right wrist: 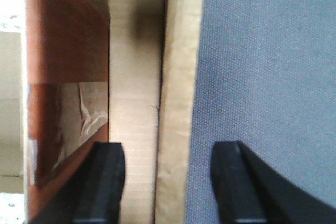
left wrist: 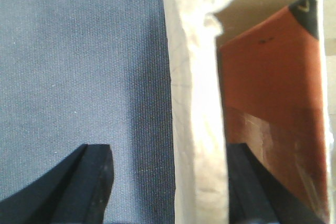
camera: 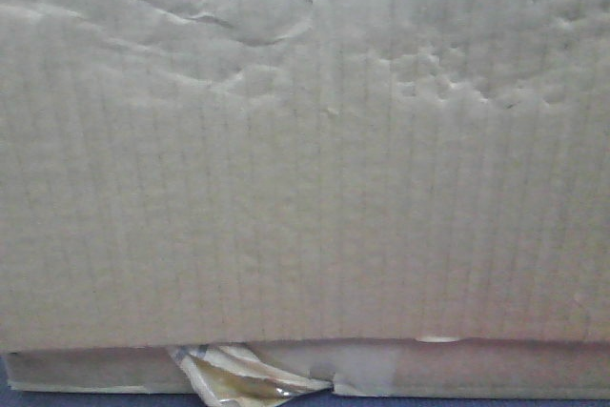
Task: Stack two boxes on right shelf middle
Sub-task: 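Lift the stacked boxes off the table with both grippers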
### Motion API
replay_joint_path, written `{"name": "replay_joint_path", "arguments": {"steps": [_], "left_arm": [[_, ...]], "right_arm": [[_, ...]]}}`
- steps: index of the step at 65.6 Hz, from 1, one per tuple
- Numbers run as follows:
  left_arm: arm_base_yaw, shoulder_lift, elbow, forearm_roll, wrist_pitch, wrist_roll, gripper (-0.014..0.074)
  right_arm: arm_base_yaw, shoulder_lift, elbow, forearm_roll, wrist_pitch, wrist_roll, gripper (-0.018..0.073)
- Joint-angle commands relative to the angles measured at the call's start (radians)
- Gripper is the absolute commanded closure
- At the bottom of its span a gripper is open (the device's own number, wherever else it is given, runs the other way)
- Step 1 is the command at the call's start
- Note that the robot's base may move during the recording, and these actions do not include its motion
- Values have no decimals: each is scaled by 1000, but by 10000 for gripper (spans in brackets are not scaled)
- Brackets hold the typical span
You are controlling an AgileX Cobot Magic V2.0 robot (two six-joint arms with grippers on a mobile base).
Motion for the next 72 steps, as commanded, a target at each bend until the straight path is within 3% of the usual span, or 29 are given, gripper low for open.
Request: {"name": "replay_joint_path", "arguments": {"steps": [1, 7, 9, 11, 14, 25, 35, 39, 46, 60, 72], "left_arm": [[-2, -12, 2, 5, -1, -9, 295], [-2, -12, 2, 5, -1, -32, 437], [-2, -12, 2, -4, -1, -32, 530], [-2, -12, 2, -15, -1, -32, 613], [-2, -12, 2, -28, -1, -32, 706], [-4, -14, 2, -21, -1, -50, 708], [-35, -54, 2, 107, -1, -139, 708], [-46, -80, 2, 154, -1, -167, 708], [-49, -122, -18, 170, -1, -184, 708], [-49, -138, -182, 323, -3, -184, 708], [-49, -138, -306, 394, -116, -184, 708]], "right_arm": [[2, -3, 3, -9, -6, -1, 386], [2, -1, 3, -9, -6, -1, 568], [2, -1, 3, -9, -6, -1, 680], [2, -1, 3, -9, -6, -1, 730], [2, -1, 3, -9, -6, -1, 715], [8, -6, -13, -30, -6, 13, 711], [55, -20, -61, -170, -6, 91, 711], [73, -29, -80, -187, -6, 112, 711], [98, -43, -117, -192, -27, 135, 711], [112, -44, -212, -282, -125, 152, 711], [112, -44, -306, -351, -244, 154, 711]]}}
